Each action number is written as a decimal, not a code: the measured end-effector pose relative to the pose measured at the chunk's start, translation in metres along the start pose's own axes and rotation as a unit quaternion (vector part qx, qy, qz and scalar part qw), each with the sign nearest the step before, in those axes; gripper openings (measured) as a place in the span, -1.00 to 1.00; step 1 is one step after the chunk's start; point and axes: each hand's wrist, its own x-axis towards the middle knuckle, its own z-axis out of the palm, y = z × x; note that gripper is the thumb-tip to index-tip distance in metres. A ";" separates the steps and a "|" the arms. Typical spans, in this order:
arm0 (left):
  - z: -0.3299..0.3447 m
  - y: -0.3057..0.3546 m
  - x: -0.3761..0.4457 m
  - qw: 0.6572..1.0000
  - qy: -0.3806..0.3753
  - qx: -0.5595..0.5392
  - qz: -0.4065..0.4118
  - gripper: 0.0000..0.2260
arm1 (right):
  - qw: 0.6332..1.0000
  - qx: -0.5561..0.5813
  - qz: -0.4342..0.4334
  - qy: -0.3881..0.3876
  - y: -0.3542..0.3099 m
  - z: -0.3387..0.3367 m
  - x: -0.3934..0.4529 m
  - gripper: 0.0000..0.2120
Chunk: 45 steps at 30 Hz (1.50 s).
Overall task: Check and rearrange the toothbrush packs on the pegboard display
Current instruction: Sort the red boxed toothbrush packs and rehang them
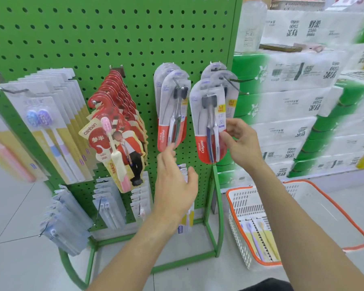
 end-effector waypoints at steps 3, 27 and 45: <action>0.006 -0.003 -0.006 0.999 -0.034 -0.042 0.005 -0.42 | 0.996 0.017 0.025 -0.086 0.007 -0.007 -0.020 -0.73; -0.056 -0.128 -0.067 0.841 -0.387 -0.248 -0.285 -0.69 | 0.949 -0.014 0.174 -0.261 0.059 0.107 -0.158 -0.88; -0.042 -0.136 -0.080 0.928 -0.316 -0.103 -0.170 -0.65 | 0.912 -0.142 0.123 -0.363 0.058 0.093 -0.148 -0.76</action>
